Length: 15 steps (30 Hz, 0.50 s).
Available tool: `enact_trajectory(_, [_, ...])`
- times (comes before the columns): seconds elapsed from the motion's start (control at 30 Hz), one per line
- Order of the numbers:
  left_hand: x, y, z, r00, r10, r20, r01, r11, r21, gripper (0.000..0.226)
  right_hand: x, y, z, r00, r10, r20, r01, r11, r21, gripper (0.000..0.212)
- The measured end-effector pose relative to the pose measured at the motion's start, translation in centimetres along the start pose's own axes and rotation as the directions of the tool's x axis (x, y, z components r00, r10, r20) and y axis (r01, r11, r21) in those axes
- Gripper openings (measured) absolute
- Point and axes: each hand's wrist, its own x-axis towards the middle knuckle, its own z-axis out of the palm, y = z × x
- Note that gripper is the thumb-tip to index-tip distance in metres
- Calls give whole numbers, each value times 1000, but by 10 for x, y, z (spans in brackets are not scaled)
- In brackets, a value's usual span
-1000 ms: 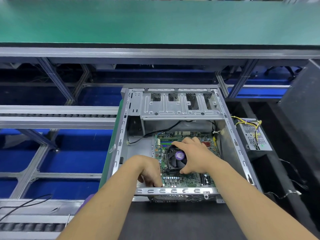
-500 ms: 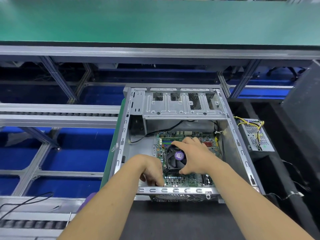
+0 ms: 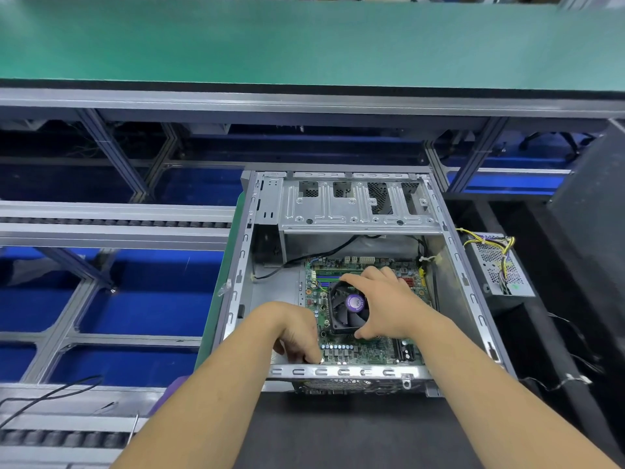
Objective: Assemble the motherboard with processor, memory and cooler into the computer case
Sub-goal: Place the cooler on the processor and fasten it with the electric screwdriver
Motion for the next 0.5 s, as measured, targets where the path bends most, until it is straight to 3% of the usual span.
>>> enact_trajectory(0.5, [0,-1,-1,1000,13,-3,-13,1000,-1,16,0,-1,2,999,16,35,-15,1000,-18,114])
